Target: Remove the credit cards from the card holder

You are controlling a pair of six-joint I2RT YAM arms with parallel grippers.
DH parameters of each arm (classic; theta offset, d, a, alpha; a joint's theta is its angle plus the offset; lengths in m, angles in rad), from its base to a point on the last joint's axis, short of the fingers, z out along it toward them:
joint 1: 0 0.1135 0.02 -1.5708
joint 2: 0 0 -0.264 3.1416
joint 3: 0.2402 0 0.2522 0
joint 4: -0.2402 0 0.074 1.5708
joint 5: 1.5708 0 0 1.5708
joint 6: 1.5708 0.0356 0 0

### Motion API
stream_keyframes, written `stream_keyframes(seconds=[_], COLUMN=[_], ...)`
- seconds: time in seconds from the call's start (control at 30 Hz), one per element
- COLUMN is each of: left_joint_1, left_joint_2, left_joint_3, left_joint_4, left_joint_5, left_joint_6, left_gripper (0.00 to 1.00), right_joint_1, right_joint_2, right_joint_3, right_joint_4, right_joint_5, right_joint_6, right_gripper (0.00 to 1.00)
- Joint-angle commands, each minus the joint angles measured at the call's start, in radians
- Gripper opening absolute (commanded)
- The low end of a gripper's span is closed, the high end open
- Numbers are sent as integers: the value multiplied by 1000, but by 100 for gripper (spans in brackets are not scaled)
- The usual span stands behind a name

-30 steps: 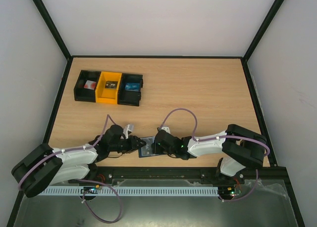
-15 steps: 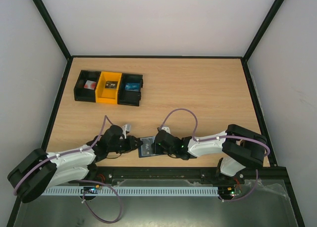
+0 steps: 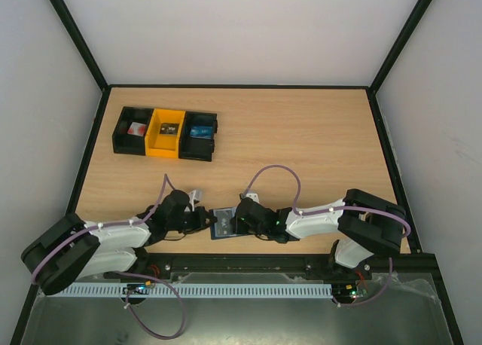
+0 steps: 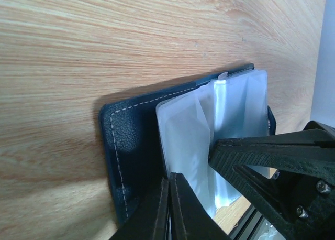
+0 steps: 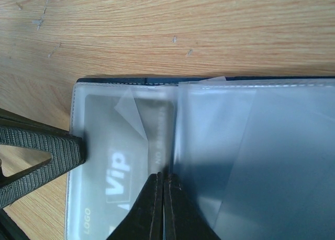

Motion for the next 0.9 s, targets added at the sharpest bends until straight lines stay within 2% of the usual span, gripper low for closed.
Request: stream_keyframes(seconds=[0.0, 0.5, 0.7, 0.87], left_joint_1=[-3, 36, 38, 38], left_joint_2=[-19, -125, -123, -105], left_joint_3=[5, 109, 120, 133], left_joint_4=[20, -262, -253, -250], left_joint_5=[17, 25, 55, 71], left_joint_6=[8, 136, 136, 146], left_gripper=[3, 3, 3, 3], right_joint_1=[10, 34, 33, 33], right_joint_2=[3, -48, -110, -96], right_joint_3=[-20, 2, -32, -51], right_joint_4=[-48, -6, -13, 10], right_joint_5=[-1, -36, 15, 28], right_joint_6=[7, -14, -11, -13], right_gripper=[3, 9, 12, 12])
